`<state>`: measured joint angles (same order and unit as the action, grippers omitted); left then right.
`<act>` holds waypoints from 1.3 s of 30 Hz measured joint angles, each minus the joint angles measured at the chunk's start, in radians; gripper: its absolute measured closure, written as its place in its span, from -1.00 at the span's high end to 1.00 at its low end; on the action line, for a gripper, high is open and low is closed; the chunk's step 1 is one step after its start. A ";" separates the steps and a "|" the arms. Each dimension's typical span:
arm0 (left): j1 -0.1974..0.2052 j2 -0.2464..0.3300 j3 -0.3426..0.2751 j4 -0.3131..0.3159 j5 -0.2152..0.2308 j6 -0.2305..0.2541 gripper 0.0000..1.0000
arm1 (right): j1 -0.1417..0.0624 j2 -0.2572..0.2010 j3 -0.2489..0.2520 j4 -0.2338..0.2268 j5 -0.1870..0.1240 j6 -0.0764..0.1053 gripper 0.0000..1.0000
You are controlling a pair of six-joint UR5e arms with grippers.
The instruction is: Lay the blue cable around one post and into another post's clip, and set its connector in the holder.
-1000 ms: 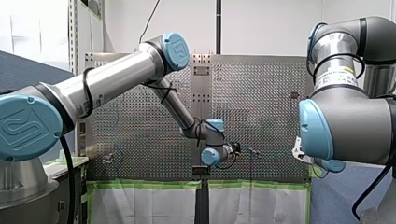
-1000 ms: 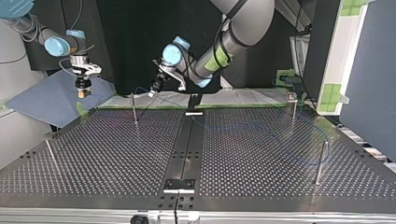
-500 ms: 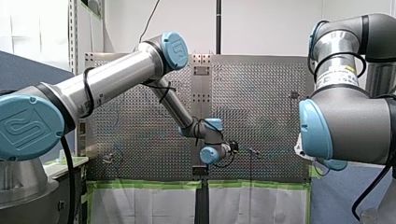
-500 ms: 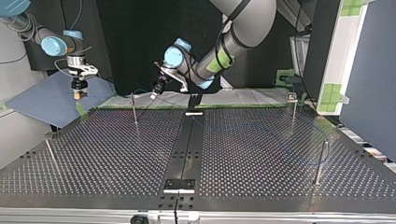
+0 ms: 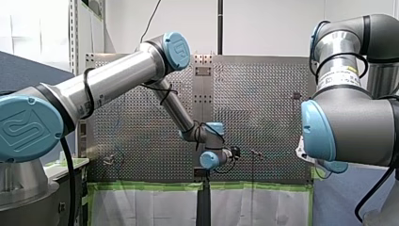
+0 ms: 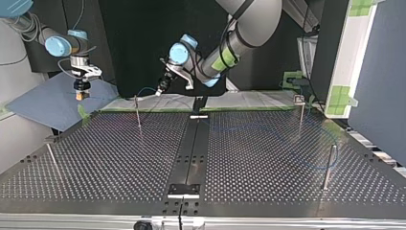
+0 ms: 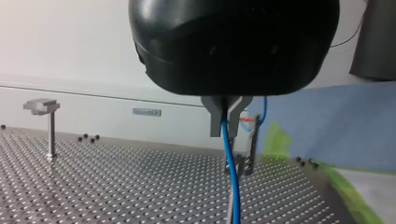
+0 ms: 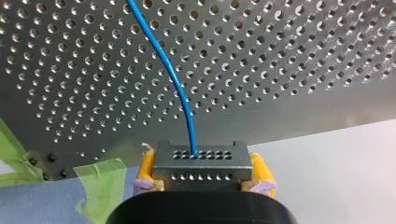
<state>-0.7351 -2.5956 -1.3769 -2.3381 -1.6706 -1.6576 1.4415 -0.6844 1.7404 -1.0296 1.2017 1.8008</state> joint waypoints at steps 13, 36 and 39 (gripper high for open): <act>-0.006 -0.001 -0.031 0.085 0.020 -0.063 -0.98 | 0.027 0.011 0.003 -0.070 -0.030 0.066 -1.00; 0.009 0.018 -0.016 0.007 0.022 -0.019 -0.98 | 0.003 -0.019 0.003 -0.043 -0.031 0.042 -1.00; 0.009 0.028 -0.008 0.006 0.022 -0.020 -0.98 | -0.001 -0.020 0.003 -0.044 -0.034 0.046 -1.00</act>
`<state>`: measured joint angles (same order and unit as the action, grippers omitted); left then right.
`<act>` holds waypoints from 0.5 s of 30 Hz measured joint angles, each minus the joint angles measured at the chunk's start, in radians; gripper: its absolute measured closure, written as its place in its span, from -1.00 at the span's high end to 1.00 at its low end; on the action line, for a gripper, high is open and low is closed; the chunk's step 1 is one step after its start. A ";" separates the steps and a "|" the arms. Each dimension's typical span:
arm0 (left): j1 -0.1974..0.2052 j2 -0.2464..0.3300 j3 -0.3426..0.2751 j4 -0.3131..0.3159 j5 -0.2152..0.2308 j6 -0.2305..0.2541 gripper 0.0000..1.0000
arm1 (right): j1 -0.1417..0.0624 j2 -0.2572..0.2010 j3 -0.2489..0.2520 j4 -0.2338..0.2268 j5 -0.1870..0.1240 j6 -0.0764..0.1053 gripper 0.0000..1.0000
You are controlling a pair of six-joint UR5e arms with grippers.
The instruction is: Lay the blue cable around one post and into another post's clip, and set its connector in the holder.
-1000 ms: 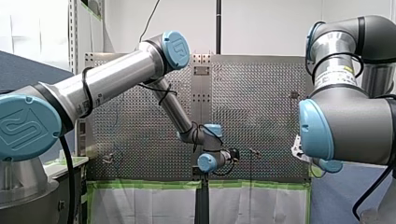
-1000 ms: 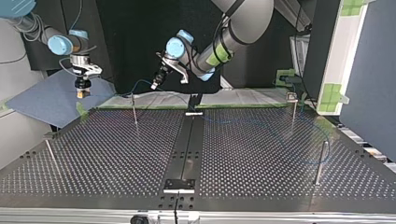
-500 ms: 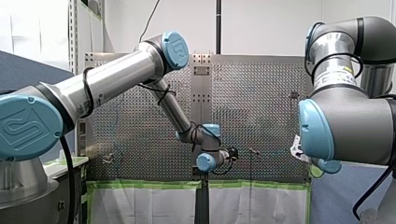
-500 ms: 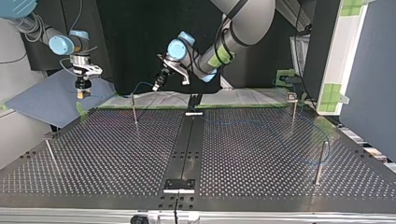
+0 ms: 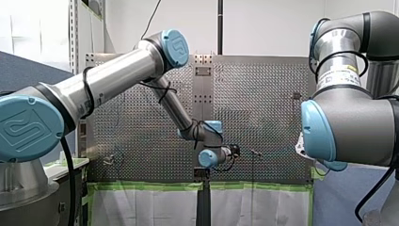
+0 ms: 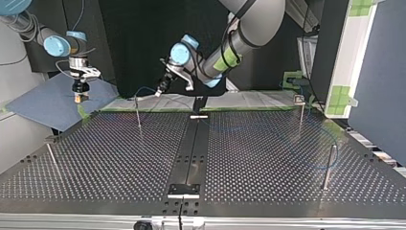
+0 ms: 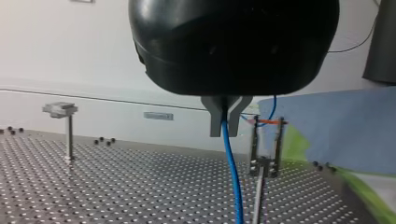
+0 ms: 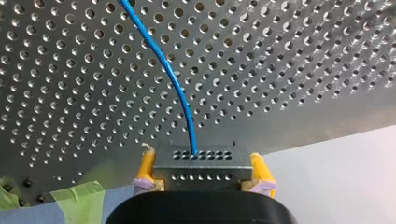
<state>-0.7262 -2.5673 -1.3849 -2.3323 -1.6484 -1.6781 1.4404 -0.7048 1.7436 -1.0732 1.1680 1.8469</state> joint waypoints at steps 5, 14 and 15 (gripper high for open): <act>0.003 0.006 0.010 -0.005 0.000 -0.010 -0.98 | -0.003 0.000 0.000 0.000 0.000 0.008 -1.00; 0.002 0.005 0.012 -0.005 0.011 -0.057 -0.98 | -0.001 0.001 -0.001 -0.008 0.004 0.020 -1.00; 0.002 0.005 0.011 -0.005 0.012 -0.060 -0.98 | 0.000 0.001 -0.001 -0.010 0.004 0.022 -1.00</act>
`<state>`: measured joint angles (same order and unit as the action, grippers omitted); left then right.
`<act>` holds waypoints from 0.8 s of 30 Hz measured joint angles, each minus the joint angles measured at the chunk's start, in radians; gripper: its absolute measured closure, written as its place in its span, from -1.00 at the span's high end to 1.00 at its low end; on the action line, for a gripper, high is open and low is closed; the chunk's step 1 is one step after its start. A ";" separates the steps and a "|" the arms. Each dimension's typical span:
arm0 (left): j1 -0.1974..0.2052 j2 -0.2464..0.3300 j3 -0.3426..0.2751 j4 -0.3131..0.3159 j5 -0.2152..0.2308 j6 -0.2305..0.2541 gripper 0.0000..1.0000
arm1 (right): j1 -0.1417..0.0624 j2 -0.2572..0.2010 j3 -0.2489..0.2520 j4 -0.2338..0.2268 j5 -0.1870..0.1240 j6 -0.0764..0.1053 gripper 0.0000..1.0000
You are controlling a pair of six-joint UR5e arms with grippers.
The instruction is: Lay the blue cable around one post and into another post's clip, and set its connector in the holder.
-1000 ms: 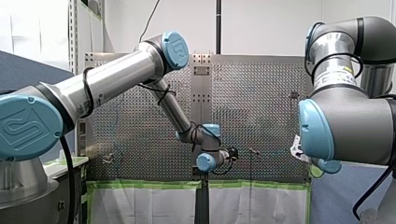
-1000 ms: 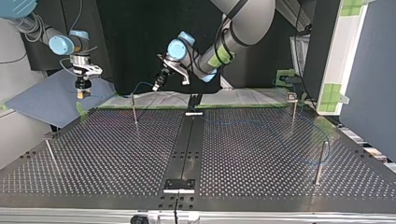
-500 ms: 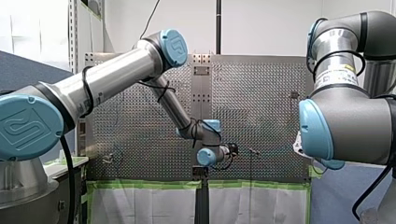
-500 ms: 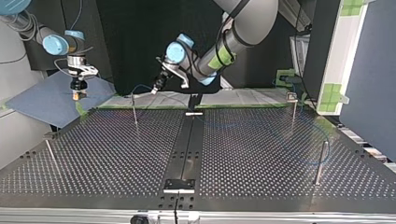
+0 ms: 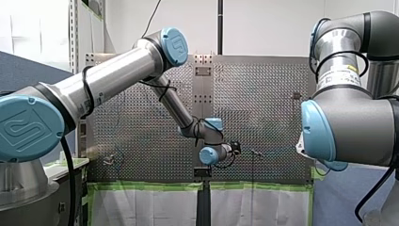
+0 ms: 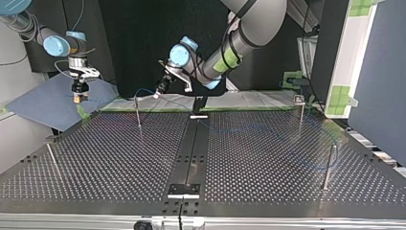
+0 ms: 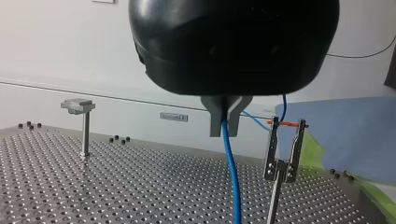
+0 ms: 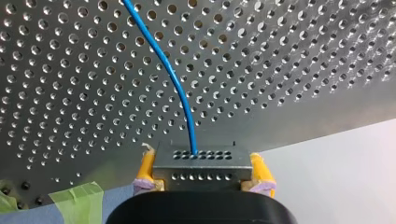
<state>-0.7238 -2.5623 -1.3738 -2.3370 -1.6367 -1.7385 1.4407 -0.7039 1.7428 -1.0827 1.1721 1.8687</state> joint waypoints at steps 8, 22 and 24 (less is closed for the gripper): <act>0.010 -0.009 -0.005 0.034 0.001 -0.051 -0.98 | 0.003 0.000 0.000 -0.004 -0.001 0.006 -1.00; 0.047 -0.049 -0.002 0.053 0.006 -0.106 -0.98 | 0.007 0.000 0.000 -0.005 -0.001 0.009 -1.00; 0.054 -0.050 -0.002 0.054 0.007 -0.110 -0.98 | 0.008 0.000 0.000 -0.006 -0.002 0.011 -1.00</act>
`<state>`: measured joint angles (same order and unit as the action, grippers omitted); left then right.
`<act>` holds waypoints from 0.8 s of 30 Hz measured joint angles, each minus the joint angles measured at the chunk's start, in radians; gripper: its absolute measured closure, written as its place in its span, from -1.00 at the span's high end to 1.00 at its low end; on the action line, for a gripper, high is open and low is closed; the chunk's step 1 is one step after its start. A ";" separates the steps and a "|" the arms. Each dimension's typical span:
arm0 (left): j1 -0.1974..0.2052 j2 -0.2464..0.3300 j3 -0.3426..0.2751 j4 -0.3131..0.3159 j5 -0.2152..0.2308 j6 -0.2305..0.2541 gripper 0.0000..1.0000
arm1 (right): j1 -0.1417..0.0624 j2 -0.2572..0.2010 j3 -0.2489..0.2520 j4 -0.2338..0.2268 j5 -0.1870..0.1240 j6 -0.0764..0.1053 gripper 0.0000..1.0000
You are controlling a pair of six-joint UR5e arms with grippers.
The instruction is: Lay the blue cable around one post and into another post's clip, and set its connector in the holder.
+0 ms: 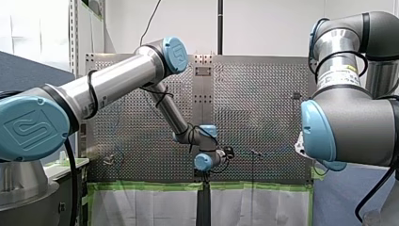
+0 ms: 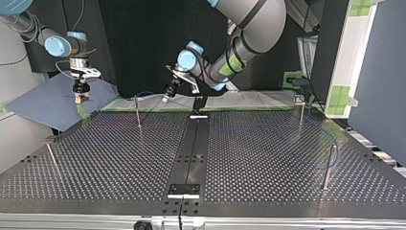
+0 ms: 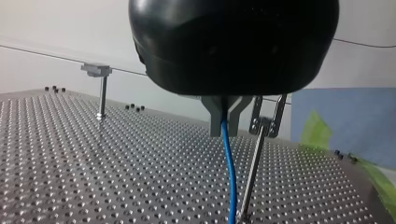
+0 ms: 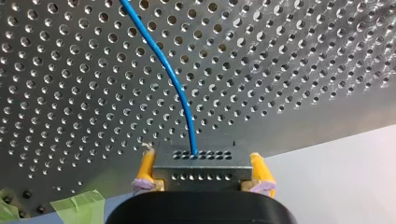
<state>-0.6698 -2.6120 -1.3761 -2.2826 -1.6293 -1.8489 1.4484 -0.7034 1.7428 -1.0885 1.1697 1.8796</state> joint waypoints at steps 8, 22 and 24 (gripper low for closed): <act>0.016 -0.001 0.000 0.000 0.006 -0.009 -0.98 | 0.002 0.002 -0.002 -0.012 -0.002 0.027 -1.00; 0.031 -0.030 0.011 -0.009 0.034 -0.020 -0.98 | 0.003 0.044 -0.038 0.017 0.008 0.051 -1.00; 0.032 -0.030 0.013 -0.009 0.037 -0.023 -0.98 | 0.005 0.054 -0.045 0.024 0.009 0.048 -1.00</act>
<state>-0.6382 -2.6420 -1.3634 -2.2916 -1.5922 -1.8720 1.4529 -0.6498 1.6980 -1.0641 1.1783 1.9272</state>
